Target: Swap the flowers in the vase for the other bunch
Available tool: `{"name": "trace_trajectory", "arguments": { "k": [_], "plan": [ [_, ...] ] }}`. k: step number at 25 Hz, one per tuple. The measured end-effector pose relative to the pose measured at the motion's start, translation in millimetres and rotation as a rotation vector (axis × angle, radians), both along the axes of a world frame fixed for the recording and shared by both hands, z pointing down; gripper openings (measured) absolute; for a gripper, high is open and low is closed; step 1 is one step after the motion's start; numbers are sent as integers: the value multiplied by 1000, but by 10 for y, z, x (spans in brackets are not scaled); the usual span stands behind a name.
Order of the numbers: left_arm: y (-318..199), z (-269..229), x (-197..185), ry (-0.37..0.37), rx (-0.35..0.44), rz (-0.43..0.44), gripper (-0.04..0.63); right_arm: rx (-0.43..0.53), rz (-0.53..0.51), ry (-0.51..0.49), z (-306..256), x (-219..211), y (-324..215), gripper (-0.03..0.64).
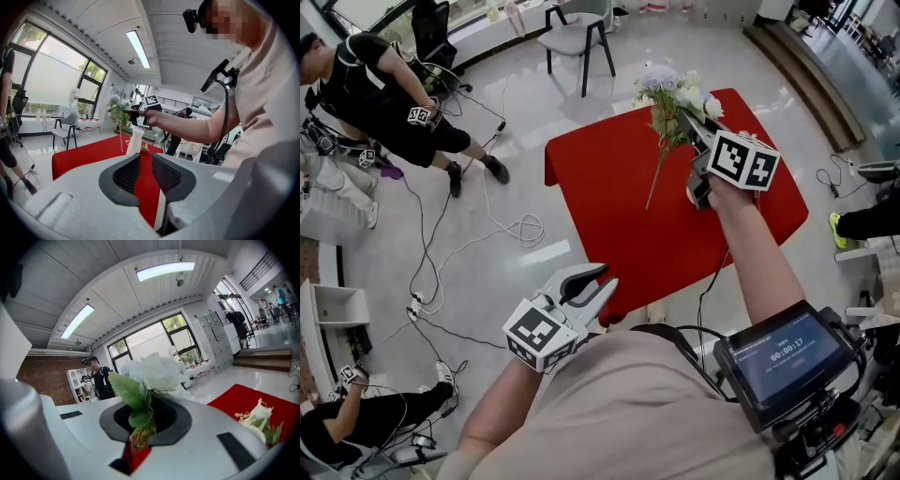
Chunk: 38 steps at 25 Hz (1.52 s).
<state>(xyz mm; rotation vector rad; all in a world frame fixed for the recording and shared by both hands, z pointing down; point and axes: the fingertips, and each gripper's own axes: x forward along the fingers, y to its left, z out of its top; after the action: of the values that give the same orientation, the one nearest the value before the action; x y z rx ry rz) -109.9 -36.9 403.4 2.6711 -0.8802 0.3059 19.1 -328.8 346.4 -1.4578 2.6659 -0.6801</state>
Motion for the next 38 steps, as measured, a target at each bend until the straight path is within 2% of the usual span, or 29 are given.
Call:
{"name": "trace_trajectory", "arguments": {
  "k": [9,18,24,30,38],
  "plan": [
    [29,-151,434,11,32,40,63,166,87,-5,-848,905,156,48],
    [-7,-121,820,21,34,81,63,305,201,33,-1340,1750,228,48],
    [-157,-79,1039,29,41,108,63,369,249,78,-1370,1996,153,48],
    [-262,-100,1149,18,40,103,63,403,232,85,-1324,2027,54,48],
    [-375,-74,1262,2,30,68,63,470,188,140,-1127,1939,-35,49]
  ]
}}
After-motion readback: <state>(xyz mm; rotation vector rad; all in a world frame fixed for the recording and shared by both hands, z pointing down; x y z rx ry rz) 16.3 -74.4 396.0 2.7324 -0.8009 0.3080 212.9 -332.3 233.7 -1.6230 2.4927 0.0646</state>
